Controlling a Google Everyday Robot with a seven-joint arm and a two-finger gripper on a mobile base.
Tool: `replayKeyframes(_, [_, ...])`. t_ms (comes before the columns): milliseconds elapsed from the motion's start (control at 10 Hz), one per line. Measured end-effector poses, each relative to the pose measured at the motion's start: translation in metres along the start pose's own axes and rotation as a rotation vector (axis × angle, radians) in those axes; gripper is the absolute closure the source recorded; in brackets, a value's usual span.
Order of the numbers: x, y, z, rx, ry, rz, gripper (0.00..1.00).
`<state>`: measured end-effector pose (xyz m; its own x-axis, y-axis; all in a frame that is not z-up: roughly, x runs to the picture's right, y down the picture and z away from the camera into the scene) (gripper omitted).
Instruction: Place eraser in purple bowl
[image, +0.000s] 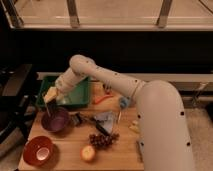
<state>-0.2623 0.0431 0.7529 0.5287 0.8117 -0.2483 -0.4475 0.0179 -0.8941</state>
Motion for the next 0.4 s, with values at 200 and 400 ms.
replayKeyframes(200, [0.0018,-0.0016,-0.0012,-0.002,-0.003,0.006,0.27])
replayKeyframes(400, [0.0018,-0.0015,-0.0015,-0.002,-0.004,0.006,0.27])
